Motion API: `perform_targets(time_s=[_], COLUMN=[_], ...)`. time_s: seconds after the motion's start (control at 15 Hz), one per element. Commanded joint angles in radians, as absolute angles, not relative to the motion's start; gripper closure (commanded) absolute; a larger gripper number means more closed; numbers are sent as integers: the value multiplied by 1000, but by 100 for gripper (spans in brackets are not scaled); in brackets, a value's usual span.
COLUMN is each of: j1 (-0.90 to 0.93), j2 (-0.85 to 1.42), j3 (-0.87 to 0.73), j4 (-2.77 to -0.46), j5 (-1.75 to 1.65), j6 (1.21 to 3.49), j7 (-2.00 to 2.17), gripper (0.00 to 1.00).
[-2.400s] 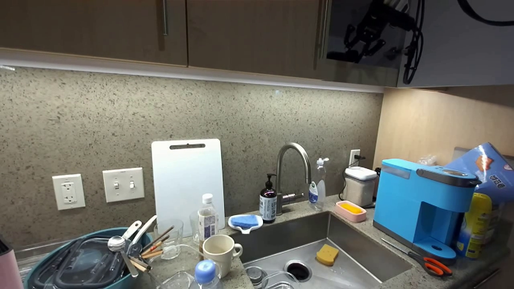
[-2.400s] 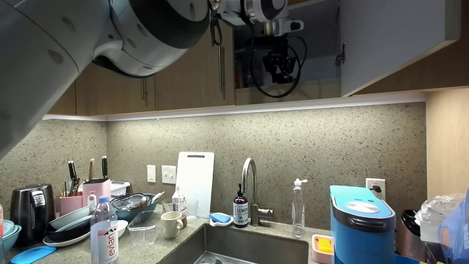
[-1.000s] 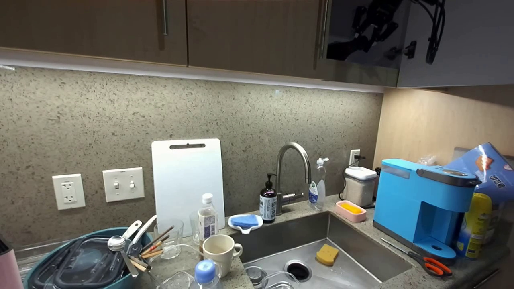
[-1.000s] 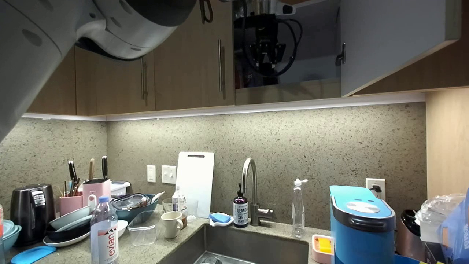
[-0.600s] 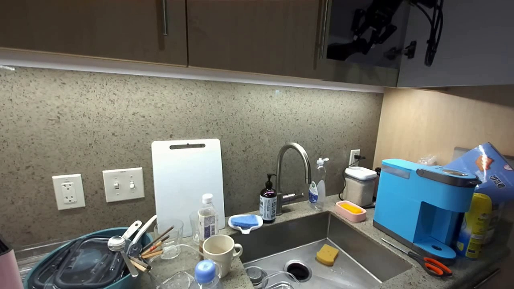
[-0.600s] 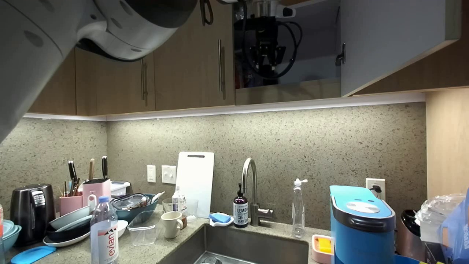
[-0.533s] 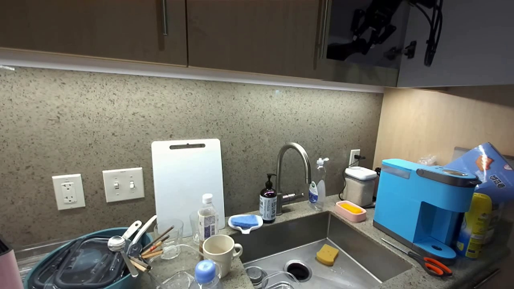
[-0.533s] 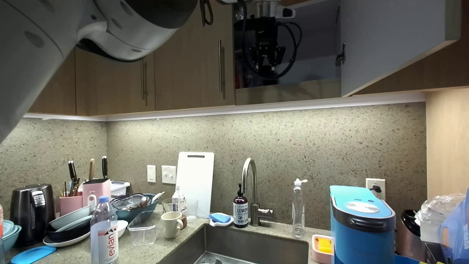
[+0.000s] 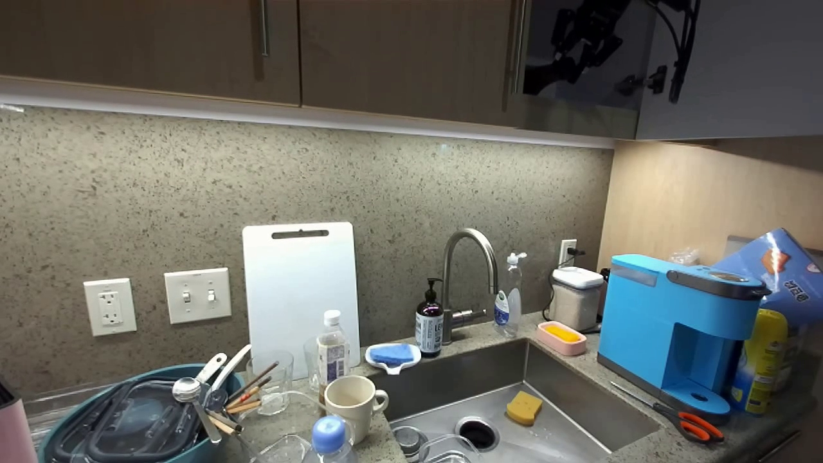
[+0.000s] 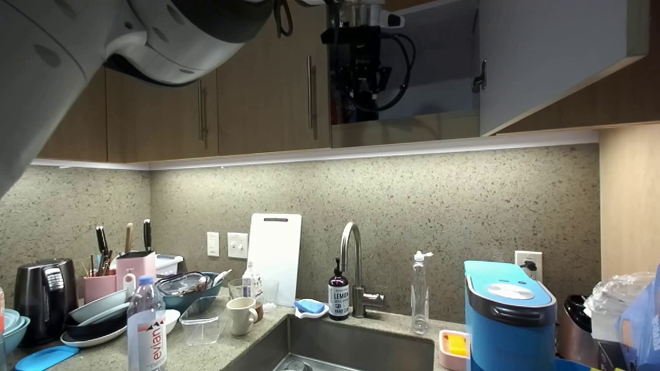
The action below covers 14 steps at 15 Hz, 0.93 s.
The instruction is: Remove the bottle from the bottom shelf of the open cabinet and put it on the counter
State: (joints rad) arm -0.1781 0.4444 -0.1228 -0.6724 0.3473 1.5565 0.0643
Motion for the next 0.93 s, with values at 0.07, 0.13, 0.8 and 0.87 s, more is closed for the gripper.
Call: perform_targets(time_s=[0.07, 0.13, 0.8, 0.87], j1=[-172, -177, -205, -209], j2=[400, 443, 392, 382], j3=[-119, -123, -107, -105], j4=[-718, -672, -720, -724], j5=[347, 347, 383, 386], j6=[1579, 1559, 1574, 1577], j7=[20, 62, -50, -78], gripper=[78, 78, 78, 78])
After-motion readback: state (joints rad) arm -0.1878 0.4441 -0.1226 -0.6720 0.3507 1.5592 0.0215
